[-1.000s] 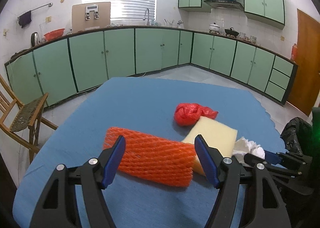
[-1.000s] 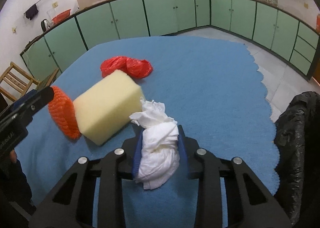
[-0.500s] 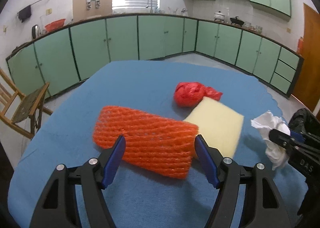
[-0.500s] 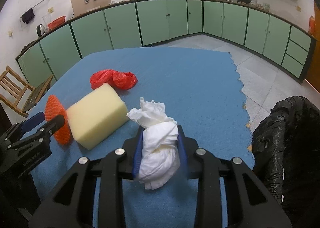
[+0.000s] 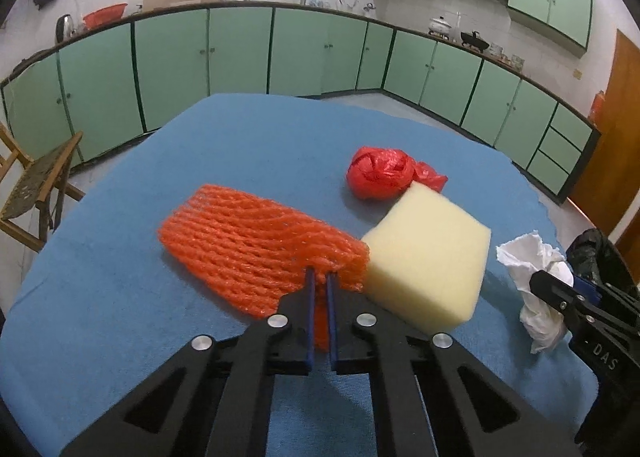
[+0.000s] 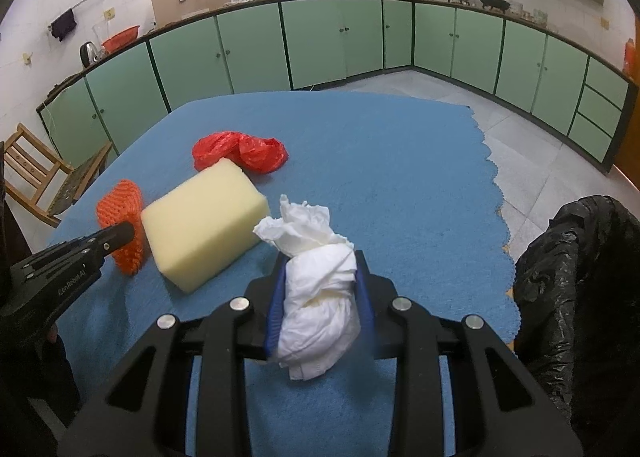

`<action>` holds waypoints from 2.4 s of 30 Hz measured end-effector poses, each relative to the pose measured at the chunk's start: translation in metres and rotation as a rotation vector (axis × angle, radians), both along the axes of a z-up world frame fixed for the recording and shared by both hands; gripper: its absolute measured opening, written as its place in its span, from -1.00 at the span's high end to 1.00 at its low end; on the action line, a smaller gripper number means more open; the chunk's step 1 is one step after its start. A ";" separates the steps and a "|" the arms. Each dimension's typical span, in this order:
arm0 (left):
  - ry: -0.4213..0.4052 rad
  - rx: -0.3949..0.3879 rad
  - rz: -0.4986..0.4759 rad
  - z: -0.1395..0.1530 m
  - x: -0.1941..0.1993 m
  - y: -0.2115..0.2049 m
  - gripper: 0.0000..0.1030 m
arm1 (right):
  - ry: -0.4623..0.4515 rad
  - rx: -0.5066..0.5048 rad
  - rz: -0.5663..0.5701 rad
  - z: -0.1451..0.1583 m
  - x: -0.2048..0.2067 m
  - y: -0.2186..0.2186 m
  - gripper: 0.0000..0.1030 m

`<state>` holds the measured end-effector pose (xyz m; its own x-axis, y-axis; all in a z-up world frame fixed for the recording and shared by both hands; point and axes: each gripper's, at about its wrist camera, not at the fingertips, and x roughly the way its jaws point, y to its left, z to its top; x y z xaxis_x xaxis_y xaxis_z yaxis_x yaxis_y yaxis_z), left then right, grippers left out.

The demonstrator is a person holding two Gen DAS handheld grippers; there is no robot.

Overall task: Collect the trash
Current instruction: 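Carry the foam net and tissue over the bin and open both tools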

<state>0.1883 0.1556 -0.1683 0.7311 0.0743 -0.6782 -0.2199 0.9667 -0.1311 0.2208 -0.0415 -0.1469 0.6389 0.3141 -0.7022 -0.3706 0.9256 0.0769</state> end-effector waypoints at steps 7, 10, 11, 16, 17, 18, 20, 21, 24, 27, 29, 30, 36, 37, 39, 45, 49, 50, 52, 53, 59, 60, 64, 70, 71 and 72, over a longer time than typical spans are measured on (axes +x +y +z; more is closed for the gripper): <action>-0.067 0.037 0.016 0.023 -0.015 0.000 0.92 | -0.029 0.019 -0.004 0.013 -0.005 -0.006 0.42; -0.095 0.042 0.017 0.036 -0.020 -0.001 0.92 | -0.047 0.036 -0.003 0.023 -0.007 -0.007 0.42; -0.103 0.045 0.019 0.042 -0.022 -0.001 0.92 | -0.055 0.042 -0.001 0.027 -0.008 -0.008 0.42; -0.142 0.046 0.006 0.061 -0.026 -0.008 0.92 | -0.091 0.060 0.011 0.046 -0.016 -0.011 0.42; -0.147 0.048 0.003 0.064 -0.026 -0.010 0.92 | -0.097 0.062 0.012 0.049 -0.017 -0.012 0.42; -0.153 0.050 0.001 0.068 -0.027 -0.013 0.92 | -0.102 0.065 0.013 0.052 -0.018 -0.014 0.42; -0.161 0.050 -0.005 0.072 -0.028 -0.016 0.92 | -0.115 0.073 0.012 0.059 -0.021 -0.017 0.42; -0.165 0.048 -0.011 0.075 -0.028 -0.019 0.92 | -0.121 0.075 0.012 0.063 -0.022 -0.019 0.42; -0.179 0.046 -0.024 0.080 -0.032 -0.025 0.92 | -0.140 0.085 0.005 0.074 -0.026 -0.026 0.42; -0.190 0.044 -0.041 0.089 -0.032 -0.034 0.92 | -0.157 0.095 -0.001 0.083 -0.031 -0.032 0.42; -0.197 0.037 -0.055 0.094 -0.032 -0.041 0.92 | -0.167 0.101 -0.007 0.090 -0.034 -0.039 0.42; -0.202 0.033 -0.062 0.097 -0.032 -0.045 0.92 | -0.170 0.100 -0.010 0.092 -0.035 -0.041 0.42; -0.227 0.032 -0.103 0.110 -0.030 -0.070 0.92 | -0.195 0.103 -0.047 0.105 -0.042 -0.063 0.42; -0.231 0.029 -0.110 0.112 -0.029 -0.074 0.92 | -0.200 0.104 -0.056 0.107 -0.044 -0.069 0.42; -0.237 0.026 -0.126 0.115 -0.027 -0.083 0.92 | -0.209 0.104 -0.070 0.109 -0.047 -0.077 0.42; -0.255 0.025 -0.184 0.122 -0.024 -0.114 0.92 | -0.234 0.103 -0.124 0.118 -0.054 -0.111 0.42; -0.268 0.022 -0.225 0.128 -0.020 -0.137 0.92 | -0.247 0.103 -0.166 0.123 -0.059 -0.139 0.42; -0.271 0.021 -0.236 0.130 -0.020 -0.144 0.92 | -0.251 0.101 -0.177 0.124 -0.061 -0.146 0.42; -0.276 0.017 -0.258 0.132 -0.019 -0.157 0.92 | -0.259 0.098 -0.198 0.127 -0.064 -0.157 0.42; -0.279 0.015 -0.270 0.134 -0.019 -0.164 0.92 | -0.263 0.097 -0.210 0.128 -0.066 -0.165 0.42; -0.294 0.009 -0.336 0.141 -0.020 -0.202 0.92 | -0.282 0.092 -0.268 0.132 -0.077 -0.202 0.42; -0.298 0.008 -0.349 0.142 -0.020 -0.209 0.92 | -0.284 0.092 -0.276 0.132 -0.079 -0.208 0.42; -0.304 0.000 -0.388 0.143 -0.021 -0.232 0.92 | -0.291 0.089 -0.310 0.131 -0.086 -0.233 0.42; -0.308 -0.002 -0.459 0.140 -0.021 -0.271 0.92 | -0.300 0.085 -0.361 0.129 -0.096 -0.270 0.42; -0.308 -0.002 -0.472 0.140 -0.021 -0.278 0.92 | -0.300 0.083 -0.371 0.128 -0.098 -0.276 0.42; -0.307 -0.002 -0.485 0.139 -0.021 -0.285 0.92 | -0.299 0.082 -0.378 0.127 -0.099 -0.280 0.42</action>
